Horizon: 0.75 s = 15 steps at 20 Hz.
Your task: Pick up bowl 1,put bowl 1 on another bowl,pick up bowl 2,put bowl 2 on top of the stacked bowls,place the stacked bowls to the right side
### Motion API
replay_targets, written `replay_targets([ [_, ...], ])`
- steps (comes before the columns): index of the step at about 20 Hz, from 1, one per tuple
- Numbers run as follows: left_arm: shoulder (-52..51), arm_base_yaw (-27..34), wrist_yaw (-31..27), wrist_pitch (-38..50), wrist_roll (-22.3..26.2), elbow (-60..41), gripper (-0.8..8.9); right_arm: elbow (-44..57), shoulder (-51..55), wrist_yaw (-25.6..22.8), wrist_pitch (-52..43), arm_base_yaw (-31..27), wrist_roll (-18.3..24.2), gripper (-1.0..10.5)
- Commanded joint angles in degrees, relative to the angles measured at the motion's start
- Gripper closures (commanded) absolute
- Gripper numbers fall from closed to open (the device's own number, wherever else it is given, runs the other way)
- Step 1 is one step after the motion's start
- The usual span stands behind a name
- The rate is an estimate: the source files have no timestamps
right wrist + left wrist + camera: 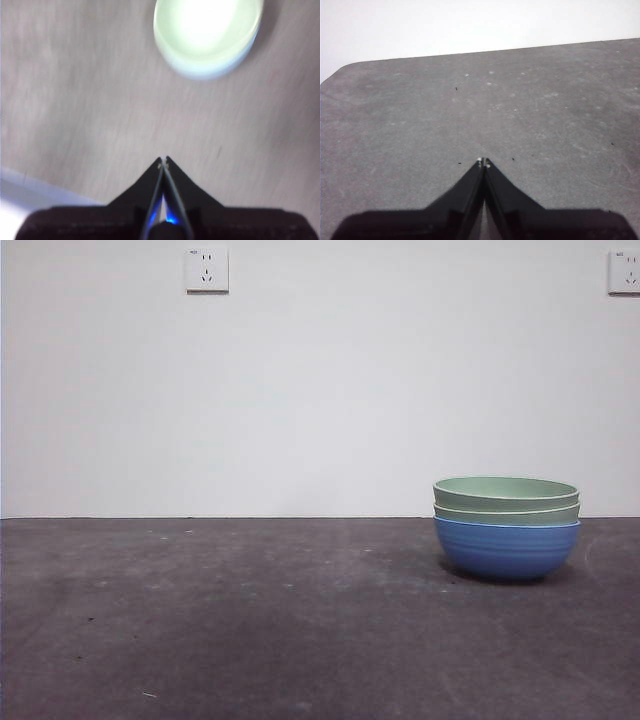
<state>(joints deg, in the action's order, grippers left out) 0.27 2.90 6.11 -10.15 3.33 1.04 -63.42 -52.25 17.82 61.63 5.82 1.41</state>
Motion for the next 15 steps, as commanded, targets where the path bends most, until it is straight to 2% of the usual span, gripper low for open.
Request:
replay_targets([
  [1,-0.15,0.2,-0.07,0.15,-0.55,-0.81,8.17,3.06,5.7,0.28,-9.4,-0.57,1.38,9.5],
  [3,-0.15,0.2,-0.07,0.15,-0.57,-0.81,8.17,9.86,11.98,0.24,-19.5,-0.85,-0.55,9.5],
  [7,-0.15,0.2,-0.09,0.15,-0.55,-0.81,8.17,30.12,25.55,0.04,-39.89,-2.23,-1.44,9.5],
  [9,-0.15,0.2,-0.07,0.15,-0.55,-0.81,8.17,39.56,32.13,-0.15,-46.66,-2.56,-1.77,9.5],
  [15,-0.15,0.2,-0.07,0.15,-0.55,-0.81,8.17,53.31,42.95,-1.38,-50.16,-2.78,-2.16,9.5],
])
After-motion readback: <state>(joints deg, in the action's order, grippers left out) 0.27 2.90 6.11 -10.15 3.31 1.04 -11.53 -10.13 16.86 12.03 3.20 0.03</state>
